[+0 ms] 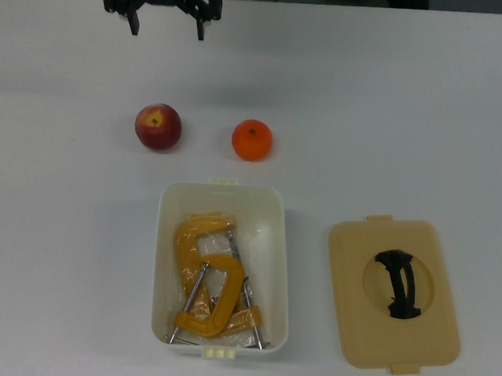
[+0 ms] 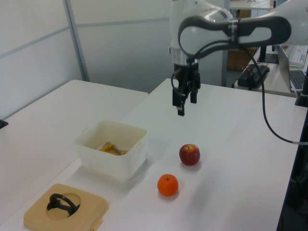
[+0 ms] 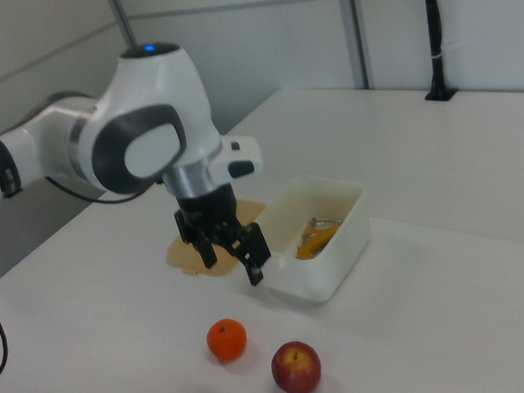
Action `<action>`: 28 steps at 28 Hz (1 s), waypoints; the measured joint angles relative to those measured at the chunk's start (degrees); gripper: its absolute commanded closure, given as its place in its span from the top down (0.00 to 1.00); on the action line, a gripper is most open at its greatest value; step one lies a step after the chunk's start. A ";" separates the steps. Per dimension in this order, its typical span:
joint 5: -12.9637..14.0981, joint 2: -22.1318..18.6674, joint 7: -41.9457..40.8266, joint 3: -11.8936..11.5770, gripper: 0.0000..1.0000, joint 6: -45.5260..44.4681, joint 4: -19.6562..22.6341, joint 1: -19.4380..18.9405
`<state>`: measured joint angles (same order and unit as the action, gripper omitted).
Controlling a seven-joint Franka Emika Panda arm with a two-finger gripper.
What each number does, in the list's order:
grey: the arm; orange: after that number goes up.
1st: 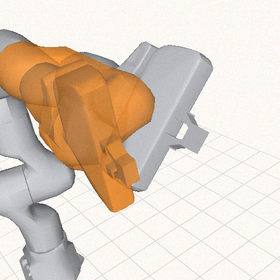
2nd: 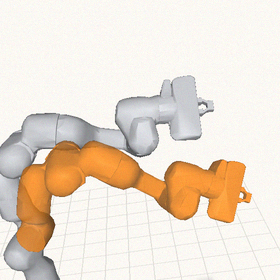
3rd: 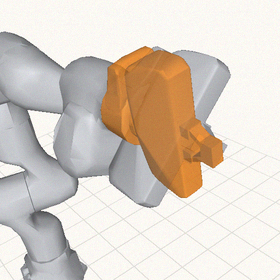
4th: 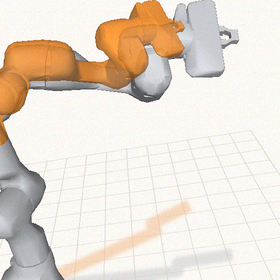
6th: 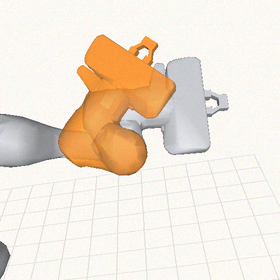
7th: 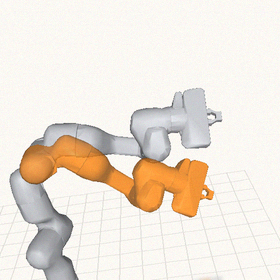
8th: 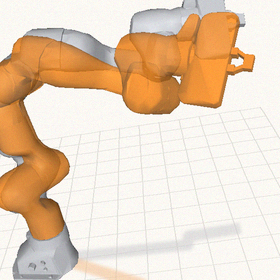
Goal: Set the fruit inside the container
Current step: 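Move the open gripper down toward the red apple, then close the gripper on the red apple and lift it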
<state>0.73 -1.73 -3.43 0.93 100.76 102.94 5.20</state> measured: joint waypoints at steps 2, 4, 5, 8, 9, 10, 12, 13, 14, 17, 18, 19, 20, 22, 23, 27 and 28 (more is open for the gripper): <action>0.00 0.06 -0.25 -0.01 1.00 2.40 2.51 0.11; 0.00 0.21 -0.35 -0.01 1.00 4.72 5.26 0.14; 0.00 0.33 -0.35 -0.01 1.00 5.37 6.15 0.18; 0.00 1.12 -0.37 -0.03 1.00 6.49 8.02 0.77; 0.00 1.45 -0.39 -0.06 1.00 6.64 8.26 1.02; 0.00 1.83 -0.42 -0.07 1.00 6.82 8.45 1.35; -0.01 2.82 -0.58 -0.08 1.00 7.72 8.70 1.91; -0.01 3.69 -0.67 -0.09 1.00 8.79 8.83 2.25; -0.05 4.31 -0.72 -0.11 1.00 9.49 8.89 2.40; -0.50 6.25 -0.75 -0.11 1.00 12.40 9.43 2.75; -0.80 6.88 -0.76 -0.11 1.00 13.49 9.77 2.84; -1.27 7.72 -0.76 -0.11 1.00 14.87 10.38 2.93; -1.59 8.29 -0.76 -0.11 1.00 15.71 10.80 2.97; -2.25 9.36 -0.76 -0.11 1.00 17.24 11.62 2.98; -2.45 9.86 -0.76 -0.11 1.00 17.74 11.95 2.98; -2.89 11.81 -0.76 -0.11 1.00 18.47 12.38 2.97; -2.94 12.17 -0.77 -0.11 1.00 18.49 12.39 2.96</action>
<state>-2.21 10.44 -4.20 0.82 119.25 115.34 8.16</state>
